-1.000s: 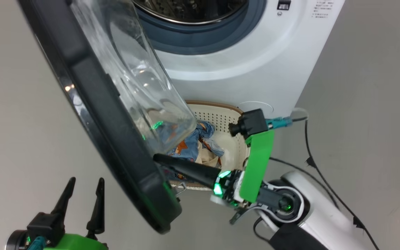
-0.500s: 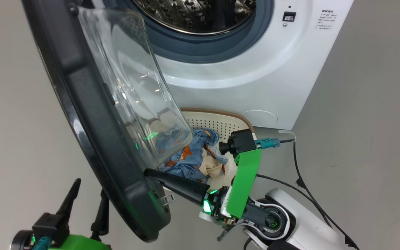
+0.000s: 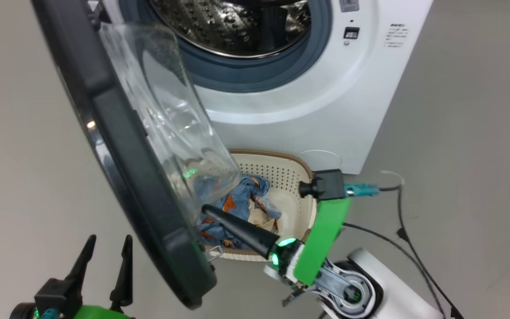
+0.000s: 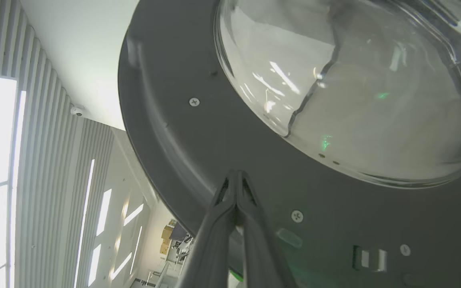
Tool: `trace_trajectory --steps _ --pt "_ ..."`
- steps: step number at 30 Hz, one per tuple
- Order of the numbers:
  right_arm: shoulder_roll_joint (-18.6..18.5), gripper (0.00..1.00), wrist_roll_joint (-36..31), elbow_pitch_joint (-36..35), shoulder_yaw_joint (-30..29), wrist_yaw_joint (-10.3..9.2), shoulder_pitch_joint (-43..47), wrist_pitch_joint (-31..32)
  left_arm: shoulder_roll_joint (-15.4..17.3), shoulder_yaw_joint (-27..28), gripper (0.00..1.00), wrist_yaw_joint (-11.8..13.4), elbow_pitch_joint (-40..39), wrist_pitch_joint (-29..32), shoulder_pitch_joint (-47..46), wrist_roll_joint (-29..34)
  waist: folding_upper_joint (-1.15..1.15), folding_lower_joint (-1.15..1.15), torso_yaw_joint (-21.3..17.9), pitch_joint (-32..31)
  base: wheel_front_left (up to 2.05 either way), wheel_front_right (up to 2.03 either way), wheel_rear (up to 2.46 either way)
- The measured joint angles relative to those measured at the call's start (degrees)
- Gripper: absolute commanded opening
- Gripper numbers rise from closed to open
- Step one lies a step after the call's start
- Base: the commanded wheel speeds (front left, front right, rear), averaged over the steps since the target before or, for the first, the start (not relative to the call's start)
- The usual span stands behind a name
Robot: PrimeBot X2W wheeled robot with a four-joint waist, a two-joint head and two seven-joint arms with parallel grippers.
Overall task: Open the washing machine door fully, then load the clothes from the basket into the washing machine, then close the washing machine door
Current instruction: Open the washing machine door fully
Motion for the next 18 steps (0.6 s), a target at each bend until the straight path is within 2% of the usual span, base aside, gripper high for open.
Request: trace_trajectory --steps 1,4,8,11,13,14,18 --pt "-0.23 1.00 -1.49 -0.63 -0.31 0.00 0.68 -0.94 0.00 0.24 1.00 0.08 -0.04 0.00 0.14 0.00 0.00 0.00 -0.28 -0.15 0.00 0.00 0.00" --pt "-2.03 1.00 -5.55 -2.89 -1.24 0.00 2.40 -5.41 0.01 0.98 1.00 0.16 -0.21 0.00 1.08 0.00 0.00 0.00 -1.19 -0.65 0.00 0.00 0.00" --pt "-6.50 1.00 -14.11 -3.96 -0.62 0.00 2.72 -17.72 0.02 1.99 1.00 0.66 -0.32 0.00 2.03 -0.01 0.00 0.00 -2.44 -1.41 0.00 0.00 0.00" --pt "-10.40 1.00 -20.28 -2.64 2.01 0.00 3.16 -28.22 0.00 2.56 1.00 0.66 -0.35 0.00 2.46 -0.36 0.00 0.00 -3.39 -1.95 0.00 0.00 0.00" --pt "-12.29 1.00 -23.20 -1.55 2.19 0.00 4.11 -30.49 0.02 3.07 1.00 0.66 -0.42 0.00 2.56 -0.59 0.00 0.00 -4.02 -2.33 0.00 0.00 0.00" --pt "-12.81 1.00 -24.96 -1.14 1.45 0.01 4.70 -30.76 0.01 3.27 1.00 0.66 -0.47 0.00 2.70 -0.59 0.00 0.00 -4.30 -2.49 0.00 0.00 0.00" --pt "-11.63 1.00 -36.83 -1.76 -11.39 0.01 9.91 -30.78 0.01 4.46 1.00 0.66 -0.67 0.00 3.75 -0.58 0.00 0.00 -5.57 -3.05 0.00 0.00 0.00"
